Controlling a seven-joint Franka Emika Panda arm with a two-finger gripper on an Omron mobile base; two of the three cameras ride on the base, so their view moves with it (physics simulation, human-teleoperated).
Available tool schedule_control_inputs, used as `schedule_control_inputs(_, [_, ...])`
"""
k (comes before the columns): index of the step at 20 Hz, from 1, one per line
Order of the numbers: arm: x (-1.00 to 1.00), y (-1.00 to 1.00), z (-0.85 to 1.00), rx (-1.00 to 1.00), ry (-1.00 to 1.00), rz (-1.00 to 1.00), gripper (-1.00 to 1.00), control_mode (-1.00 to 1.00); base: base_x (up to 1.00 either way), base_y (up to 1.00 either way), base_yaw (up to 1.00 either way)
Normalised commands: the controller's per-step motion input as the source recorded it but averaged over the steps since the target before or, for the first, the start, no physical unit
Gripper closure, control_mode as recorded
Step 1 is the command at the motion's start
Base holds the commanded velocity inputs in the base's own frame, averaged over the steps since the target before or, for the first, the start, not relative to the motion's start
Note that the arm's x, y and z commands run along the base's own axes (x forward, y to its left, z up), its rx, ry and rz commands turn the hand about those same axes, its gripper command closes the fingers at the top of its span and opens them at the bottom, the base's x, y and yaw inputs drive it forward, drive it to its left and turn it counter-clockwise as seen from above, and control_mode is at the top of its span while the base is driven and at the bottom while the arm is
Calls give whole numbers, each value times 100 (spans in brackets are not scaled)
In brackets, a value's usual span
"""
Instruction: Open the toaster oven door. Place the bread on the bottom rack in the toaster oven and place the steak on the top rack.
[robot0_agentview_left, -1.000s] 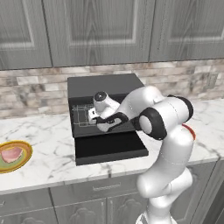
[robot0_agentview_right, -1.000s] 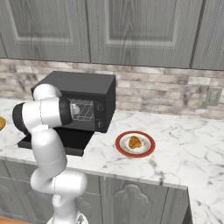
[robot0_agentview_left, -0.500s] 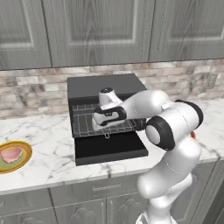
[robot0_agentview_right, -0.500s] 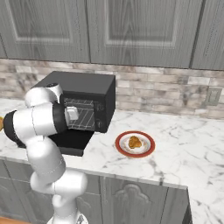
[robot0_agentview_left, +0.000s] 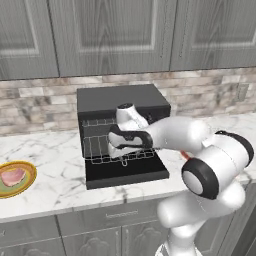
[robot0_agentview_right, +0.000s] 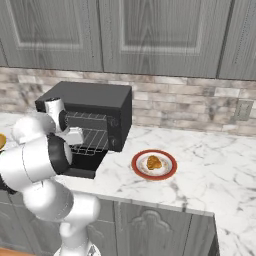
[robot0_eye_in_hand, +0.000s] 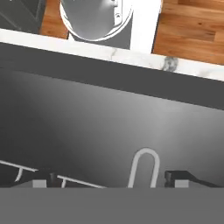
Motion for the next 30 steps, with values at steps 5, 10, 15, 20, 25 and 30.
schedule_control_inputs(5, [-54, -68, 100, 0, -10, 0, -100, -100, 0, 0, 0])
schedule_control_inputs(10, [-42, -99, 77, 0, -1, 0, -100, -100, 0, 0, 0])
schedule_control_inputs(15, [-45, -100, 22, -1, 5, 0, -100, -100, 0, 0, 0])
schedule_control_inputs(20, [-6, -100, 0, -1, 8, -9, -100, -100, 0, 0, 0])
schedule_control_inputs(25, [7, -100, -1, -1, 14, -22, -100, -100, 0, 0, 0])
schedule_control_inputs(30, [14, -75, -21, 0, 12, -46, -100, -100, 0, 0, 0])
